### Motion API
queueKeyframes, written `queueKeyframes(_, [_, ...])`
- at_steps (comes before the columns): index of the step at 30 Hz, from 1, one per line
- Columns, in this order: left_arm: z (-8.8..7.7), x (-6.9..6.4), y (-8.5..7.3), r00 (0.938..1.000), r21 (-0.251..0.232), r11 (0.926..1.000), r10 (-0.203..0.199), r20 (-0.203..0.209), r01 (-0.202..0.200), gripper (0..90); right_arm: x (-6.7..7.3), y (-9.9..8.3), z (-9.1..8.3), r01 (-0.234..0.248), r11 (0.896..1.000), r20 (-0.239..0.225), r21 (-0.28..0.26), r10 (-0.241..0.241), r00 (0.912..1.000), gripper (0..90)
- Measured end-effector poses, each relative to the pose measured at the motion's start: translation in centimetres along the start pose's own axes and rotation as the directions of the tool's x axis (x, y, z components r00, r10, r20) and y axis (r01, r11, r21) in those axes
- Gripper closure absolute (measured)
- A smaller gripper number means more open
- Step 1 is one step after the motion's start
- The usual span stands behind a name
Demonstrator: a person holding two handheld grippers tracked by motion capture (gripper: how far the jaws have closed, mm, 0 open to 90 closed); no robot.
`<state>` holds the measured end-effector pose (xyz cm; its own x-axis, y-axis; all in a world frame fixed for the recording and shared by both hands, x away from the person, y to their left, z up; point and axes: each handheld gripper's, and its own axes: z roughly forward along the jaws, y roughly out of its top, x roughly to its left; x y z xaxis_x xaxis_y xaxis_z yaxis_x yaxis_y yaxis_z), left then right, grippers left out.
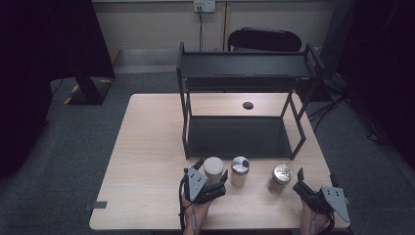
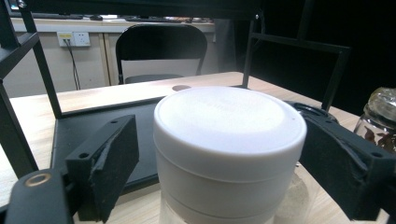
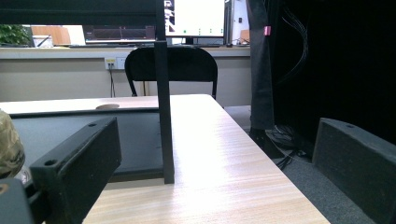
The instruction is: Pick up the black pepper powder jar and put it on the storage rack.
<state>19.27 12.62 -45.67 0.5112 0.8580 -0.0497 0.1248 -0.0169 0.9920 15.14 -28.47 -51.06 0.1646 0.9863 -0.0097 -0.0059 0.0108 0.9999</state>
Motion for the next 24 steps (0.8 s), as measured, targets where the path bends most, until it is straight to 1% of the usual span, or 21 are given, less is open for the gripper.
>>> queueKeyframes(3, [-0.01, 0.10, 0.03, 1.0000, -0.001, 1.0000, -0.007, -0.001, 0.007, 13.7, 0.00, 0.00, 0.00, 0.000, 1.000, 0.000, 0.000, 0.000, 1.0000, 0.1])
queueKeyframes(9, [0.08, 0.27, 0.05, 1.0000, 0.006, 1.0000, -0.002, 0.000, 0.002, 14.9, 0.01, -0.01, 0.00, 0.000, 1.000, 0.001, 0.000, 0.000, 1.0000, 0.1])
queueKeyframes(14, [0.06, 0.34, 0.00, 0.9998, 0.015, 0.9998, 0.016, 0.010, -0.016, 18.7, 0.01, 0.00, 0.01, 0.000, 1.000, 0.001, 0.000, 0.000, 1.0000, 0.1])
queueKeyframes(16, [0.10, 0.43, -0.08, 0.9998, 0.021, 0.9997, 0.015, 0.014, -0.015, 20.4, 0.01, -0.03, -0.02, -0.002, 1.000, 0.001, -0.001, 0.002, 1.0000, 0.1])
queueKeyframes(20, [0.22, 0.56, -0.22, 0.9998, 0.036, 0.9994, -0.001, 0.020, 0.000, 23.1, -0.01, -0.02, -0.02, -0.002, 1.000, 0.000, -0.001, 0.002, 1.0000, 0.1])
queueKeyframes(24, [0.31, 0.74, -0.30, 0.9995, 0.042, 0.9991, 0.006, 0.031, -0.007, 27.9, -0.02, -0.01, -0.01, -0.002, 1.000, 0.000, -0.001, 0.002, 1.0000, 0.1])
